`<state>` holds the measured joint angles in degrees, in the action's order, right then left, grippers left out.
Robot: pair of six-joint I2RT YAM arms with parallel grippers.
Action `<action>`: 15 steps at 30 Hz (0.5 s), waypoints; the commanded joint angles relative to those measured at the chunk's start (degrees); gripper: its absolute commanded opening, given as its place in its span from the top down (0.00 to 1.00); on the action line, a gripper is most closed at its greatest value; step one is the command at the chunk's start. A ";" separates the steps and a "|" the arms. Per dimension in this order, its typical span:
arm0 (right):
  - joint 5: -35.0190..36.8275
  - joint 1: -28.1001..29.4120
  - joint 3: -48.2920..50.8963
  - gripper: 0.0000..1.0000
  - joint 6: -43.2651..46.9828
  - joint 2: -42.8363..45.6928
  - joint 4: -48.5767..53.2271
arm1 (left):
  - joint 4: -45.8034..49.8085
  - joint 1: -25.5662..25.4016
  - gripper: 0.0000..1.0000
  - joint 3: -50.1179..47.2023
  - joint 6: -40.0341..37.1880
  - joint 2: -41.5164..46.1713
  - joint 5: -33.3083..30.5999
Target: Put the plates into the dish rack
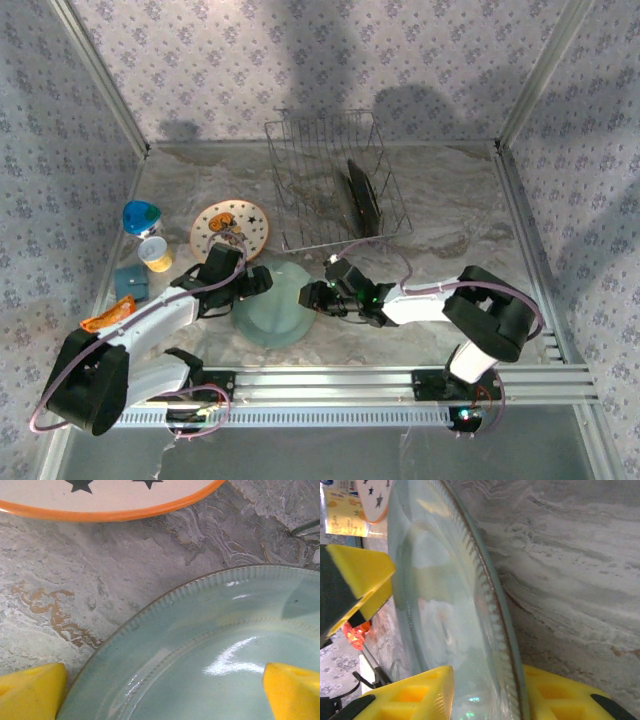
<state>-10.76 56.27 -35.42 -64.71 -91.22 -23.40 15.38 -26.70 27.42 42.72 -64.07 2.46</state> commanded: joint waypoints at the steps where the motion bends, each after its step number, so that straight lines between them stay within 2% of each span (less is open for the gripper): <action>1: 0.03 -0.03 -2.12 0.68 0.98 2.99 -1.15 | -1.15 -0.99 0.01 2.22 0.50 1.90 3.87; 6: 0.21 -0.08 -2.09 0.73 1.09 3.15 -0.80 | -1.14 -0.98 0.00 1.82 0.48 2.28 3.64; 11: 0.73 0.00 -2.43 0.85 0.92 2.98 -0.29 | -0.55 -0.99 0.01 1.67 0.17 3.36 3.13; 15: 0.81 0.42 -3.33 0.89 1.46 2.66 0.90 | 0.73 -0.99 0.00 2.27 -0.46 3.56 2.84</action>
<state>-10.35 56.27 -36.36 -63.64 -89.47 -21.32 16.03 -27.18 27.49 42.72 -61.65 3.64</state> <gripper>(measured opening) 0.125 0.994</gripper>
